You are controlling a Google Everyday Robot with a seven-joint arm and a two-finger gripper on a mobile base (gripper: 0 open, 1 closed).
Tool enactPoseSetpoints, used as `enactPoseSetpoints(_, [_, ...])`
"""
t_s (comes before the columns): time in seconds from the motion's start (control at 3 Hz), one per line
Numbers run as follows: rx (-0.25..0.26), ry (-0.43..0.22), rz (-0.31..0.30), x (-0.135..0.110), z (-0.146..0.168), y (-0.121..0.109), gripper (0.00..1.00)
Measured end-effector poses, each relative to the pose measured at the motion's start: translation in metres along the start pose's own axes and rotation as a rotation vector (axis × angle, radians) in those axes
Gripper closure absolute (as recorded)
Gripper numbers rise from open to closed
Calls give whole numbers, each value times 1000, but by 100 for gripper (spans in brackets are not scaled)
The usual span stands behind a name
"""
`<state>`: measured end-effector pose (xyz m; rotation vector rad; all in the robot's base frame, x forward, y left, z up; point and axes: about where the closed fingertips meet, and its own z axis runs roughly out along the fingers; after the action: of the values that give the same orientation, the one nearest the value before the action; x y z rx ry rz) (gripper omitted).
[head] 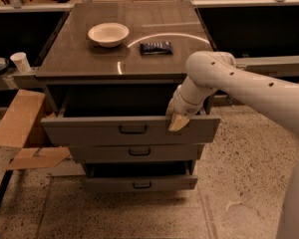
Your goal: Open top drawer
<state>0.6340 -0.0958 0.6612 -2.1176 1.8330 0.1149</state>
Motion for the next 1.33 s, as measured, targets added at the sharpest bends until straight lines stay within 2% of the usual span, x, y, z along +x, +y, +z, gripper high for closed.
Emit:
enactPoseSetpoints(0.33, [0, 0, 0, 0, 0, 0, 4])
enactPoseSetpoints(0.67, [-1, 0, 0, 0, 0, 0, 0])
enactPoseSetpoints(1.0, [-55, 11, -15, -4, 5, 18, 0])
enactPoseSetpoints(1.33, [-144, 34, -17, -13, -4, 60, 2])
